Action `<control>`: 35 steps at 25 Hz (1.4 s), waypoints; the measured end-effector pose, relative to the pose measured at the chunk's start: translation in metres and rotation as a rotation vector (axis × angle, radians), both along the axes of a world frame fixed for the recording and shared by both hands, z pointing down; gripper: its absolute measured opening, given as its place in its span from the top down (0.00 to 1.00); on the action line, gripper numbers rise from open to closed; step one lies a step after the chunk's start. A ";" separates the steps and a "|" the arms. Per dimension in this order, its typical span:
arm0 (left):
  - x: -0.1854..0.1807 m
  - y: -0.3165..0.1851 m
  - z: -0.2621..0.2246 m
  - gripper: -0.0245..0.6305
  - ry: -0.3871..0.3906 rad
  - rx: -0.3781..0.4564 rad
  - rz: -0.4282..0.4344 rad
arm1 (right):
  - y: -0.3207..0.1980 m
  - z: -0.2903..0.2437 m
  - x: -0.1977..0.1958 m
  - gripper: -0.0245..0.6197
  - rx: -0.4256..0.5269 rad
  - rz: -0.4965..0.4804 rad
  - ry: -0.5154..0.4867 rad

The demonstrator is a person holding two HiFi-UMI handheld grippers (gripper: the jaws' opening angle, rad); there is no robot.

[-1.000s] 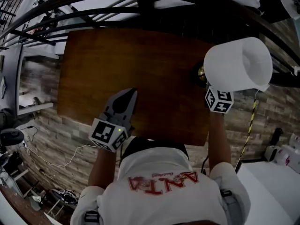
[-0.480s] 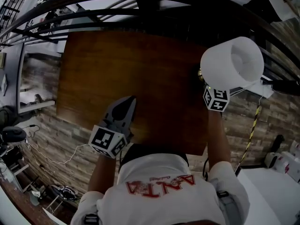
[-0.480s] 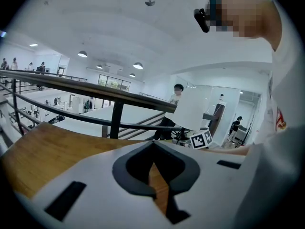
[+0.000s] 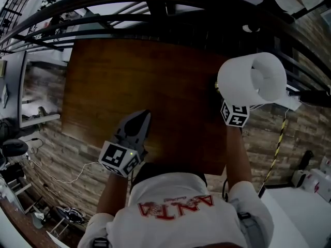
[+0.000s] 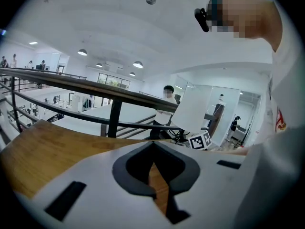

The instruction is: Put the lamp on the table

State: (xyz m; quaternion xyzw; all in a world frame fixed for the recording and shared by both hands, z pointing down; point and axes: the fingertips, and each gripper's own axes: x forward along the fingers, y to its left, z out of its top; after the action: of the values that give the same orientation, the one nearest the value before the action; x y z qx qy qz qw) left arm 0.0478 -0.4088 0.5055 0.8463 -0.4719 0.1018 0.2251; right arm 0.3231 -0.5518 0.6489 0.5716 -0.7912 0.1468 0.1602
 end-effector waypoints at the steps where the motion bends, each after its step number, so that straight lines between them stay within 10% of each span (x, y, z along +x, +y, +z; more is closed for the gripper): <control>1: 0.001 -0.001 0.000 0.95 0.001 -0.001 0.002 | -0.001 0.002 0.000 0.83 -0.004 0.002 -0.004; 20: -0.010 0.021 -0.037 0.95 0.039 0.083 0.087 | 0.093 -0.015 0.007 0.86 -0.084 0.094 -0.067; 35: -0.021 0.084 -0.087 0.95 0.095 0.195 0.183 | 0.204 -0.146 -0.028 0.96 0.100 0.141 -0.129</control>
State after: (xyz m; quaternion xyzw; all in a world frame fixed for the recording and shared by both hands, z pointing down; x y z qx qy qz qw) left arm 0.0264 -0.3248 0.4190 0.9076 -0.3891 0.0353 0.1535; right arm 0.2950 -0.3477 0.5027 0.6227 -0.7639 0.1546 0.0695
